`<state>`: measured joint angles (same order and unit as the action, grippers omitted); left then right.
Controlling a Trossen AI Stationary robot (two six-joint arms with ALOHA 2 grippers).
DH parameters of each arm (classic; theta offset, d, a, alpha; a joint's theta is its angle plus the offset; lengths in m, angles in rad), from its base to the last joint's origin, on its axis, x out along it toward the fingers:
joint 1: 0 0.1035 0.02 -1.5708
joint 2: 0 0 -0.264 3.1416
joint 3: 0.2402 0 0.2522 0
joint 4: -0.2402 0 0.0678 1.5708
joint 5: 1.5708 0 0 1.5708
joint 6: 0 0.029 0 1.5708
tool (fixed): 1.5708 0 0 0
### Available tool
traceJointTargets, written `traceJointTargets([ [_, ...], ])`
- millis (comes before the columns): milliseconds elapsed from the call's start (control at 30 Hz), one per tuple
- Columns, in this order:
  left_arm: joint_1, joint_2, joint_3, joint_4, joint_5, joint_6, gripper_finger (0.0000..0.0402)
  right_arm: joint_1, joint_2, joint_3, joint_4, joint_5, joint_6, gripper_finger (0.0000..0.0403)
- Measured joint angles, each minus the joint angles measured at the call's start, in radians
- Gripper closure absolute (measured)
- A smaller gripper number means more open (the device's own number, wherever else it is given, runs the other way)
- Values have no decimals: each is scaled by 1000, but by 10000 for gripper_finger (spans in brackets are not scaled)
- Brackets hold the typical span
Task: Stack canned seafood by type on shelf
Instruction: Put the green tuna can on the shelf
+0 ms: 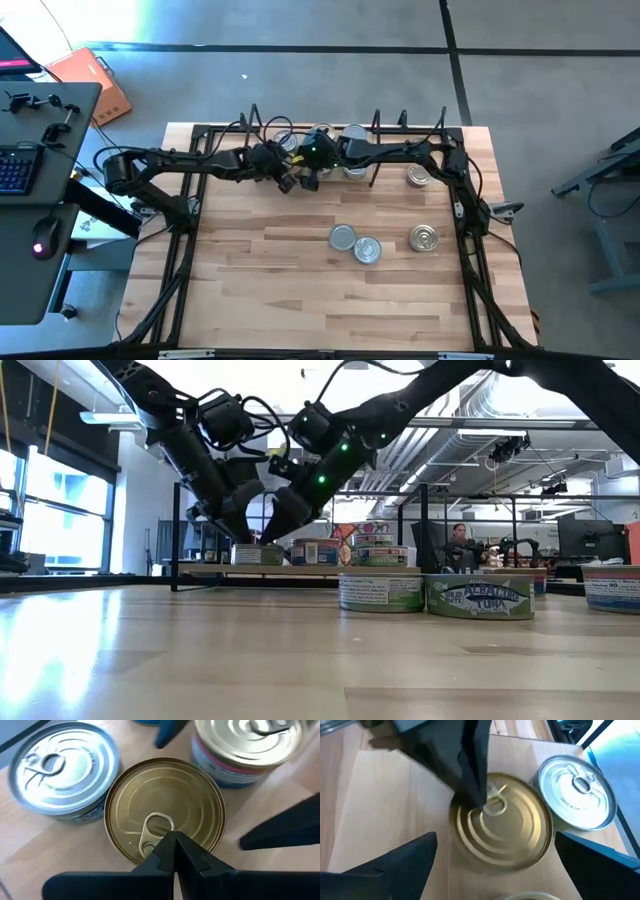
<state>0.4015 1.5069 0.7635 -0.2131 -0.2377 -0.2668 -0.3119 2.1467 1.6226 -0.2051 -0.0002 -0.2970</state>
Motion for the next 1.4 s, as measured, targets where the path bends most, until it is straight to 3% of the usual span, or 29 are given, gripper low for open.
traceJointTargets([
  [567, 6, -92, -5, -143, -119, -19, 402, 30, -103, 0, -111, 28, 28, 6],
  [1033, -16, -114, -8, -137, -148, 5, 402, 151, -296, -6, -456, 82, -26, 6],
  [1167, -30, -167, -9, -138, -147, -1, 402, 177, -370, -149, -389, 108, -25, 6],
  [1400, -60, -283, -7, -125, -161, 4, 402, 281, -519, -491, -47, 291, 54, 6],
])
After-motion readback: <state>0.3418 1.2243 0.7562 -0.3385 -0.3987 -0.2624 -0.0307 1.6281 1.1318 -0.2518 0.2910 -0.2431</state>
